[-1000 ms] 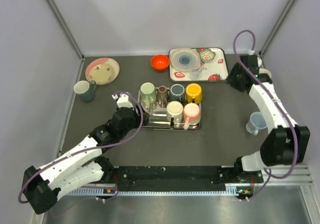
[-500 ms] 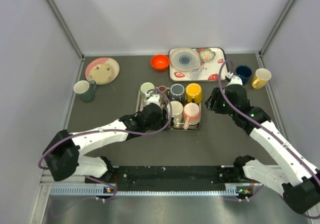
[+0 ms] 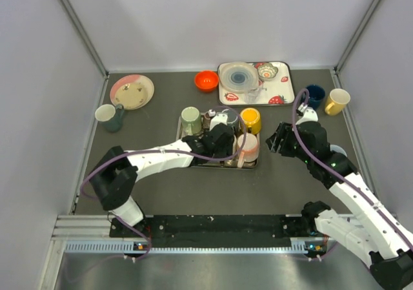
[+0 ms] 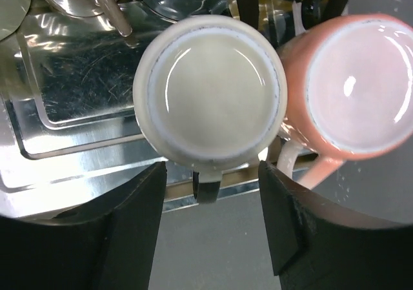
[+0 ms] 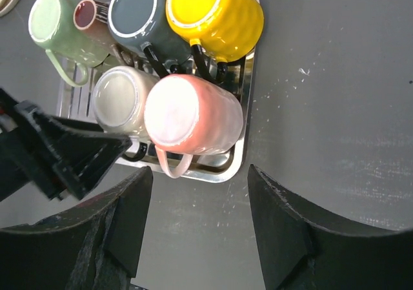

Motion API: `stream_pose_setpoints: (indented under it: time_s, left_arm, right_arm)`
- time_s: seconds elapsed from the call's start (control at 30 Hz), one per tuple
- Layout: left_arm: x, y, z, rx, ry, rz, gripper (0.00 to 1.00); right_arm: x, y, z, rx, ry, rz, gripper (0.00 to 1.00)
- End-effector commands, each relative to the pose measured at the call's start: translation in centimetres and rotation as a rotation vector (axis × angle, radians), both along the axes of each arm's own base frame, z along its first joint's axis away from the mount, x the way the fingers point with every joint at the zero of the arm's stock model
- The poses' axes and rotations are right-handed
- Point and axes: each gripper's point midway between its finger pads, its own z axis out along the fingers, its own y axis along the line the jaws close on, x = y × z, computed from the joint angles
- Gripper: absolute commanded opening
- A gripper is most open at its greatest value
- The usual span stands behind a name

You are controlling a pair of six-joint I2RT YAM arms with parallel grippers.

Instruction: Turn the mug right side up

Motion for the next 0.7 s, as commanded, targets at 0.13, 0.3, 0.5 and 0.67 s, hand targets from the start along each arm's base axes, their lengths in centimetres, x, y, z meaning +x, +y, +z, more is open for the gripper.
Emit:
stream_pose_setpoints:
  time_s: [0.13,0.3,0.5,0.67]
  left_arm:
    - [1.5,0.5,-0.6,0.124,-0.003,0.014,0.52]
    - [1.8,0.8,-1.6,0.145,0.026,0.013,0.46]
    - [1.8,1.2,-2.1,0.157,0.038,0.009,0.35]
    - [1.7,1.1,-2.0,0.149,0.039,0.001,0.11]
  right_arm:
    - [0.0,0.8,1.8,0.045,-0.055,0.033,0.61]
    - [0.0,0.9,1.9,0.046,-0.058,0.033,0.61]
    - [0.1,0.8,1.4,0.036,-0.047,0.028,0.61]
    - [0.0,0.9,1.1,0.042,-0.038,0.031,0.61]
